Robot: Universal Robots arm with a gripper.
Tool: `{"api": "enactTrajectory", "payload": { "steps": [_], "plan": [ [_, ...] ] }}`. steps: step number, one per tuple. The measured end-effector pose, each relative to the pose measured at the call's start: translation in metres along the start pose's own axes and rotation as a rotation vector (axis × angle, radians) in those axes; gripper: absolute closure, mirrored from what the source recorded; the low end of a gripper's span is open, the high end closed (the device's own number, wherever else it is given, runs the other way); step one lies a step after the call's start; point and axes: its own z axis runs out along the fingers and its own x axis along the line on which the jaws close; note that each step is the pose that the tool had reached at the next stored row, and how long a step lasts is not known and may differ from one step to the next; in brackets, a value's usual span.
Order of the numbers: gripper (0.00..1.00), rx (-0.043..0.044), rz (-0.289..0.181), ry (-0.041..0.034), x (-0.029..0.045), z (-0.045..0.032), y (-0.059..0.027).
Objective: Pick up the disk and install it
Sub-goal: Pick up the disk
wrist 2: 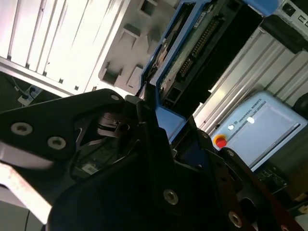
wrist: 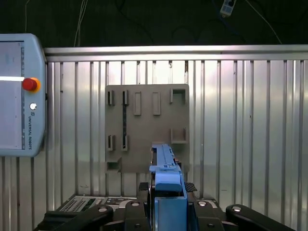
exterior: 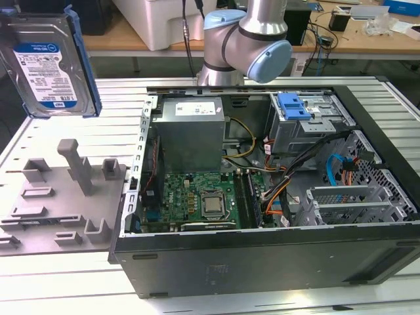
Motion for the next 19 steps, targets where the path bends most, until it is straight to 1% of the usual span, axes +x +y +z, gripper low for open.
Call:
{"api": "enactTrajectory", "payload": {
  "steps": [1,2,3,4,5,13,16,19],
  "plan": [
    [0.63,-0.0006,0.0,-0.0002,0.0027,-0.0001,-0.0049],
    [0.63,-0.0009,0.0,-0.0003,0.0042,-0.0002,-0.0076],
    [0.63,-0.0014,0.0,-0.0005,0.0066,-0.0003,-0.012],
    [0.63,-0.0024,0.0,-0.0006,0.0111,-0.0005,-0.0202],
    [0.63,-0.0029,0.0,-0.0007,0.0135,-0.0006,-0.0245],
    [0.63,-0.007,0.0,-0.0007,0.0277,-0.0014,-0.051],
    [0.63,-0.0098,-0.001,-0.0008,0.0355,-0.0016,-0.066],
    [0.63,-0.0121,-0.001,-0.0008,0.0404,-0.0017,-0.0762]
  ]
}}
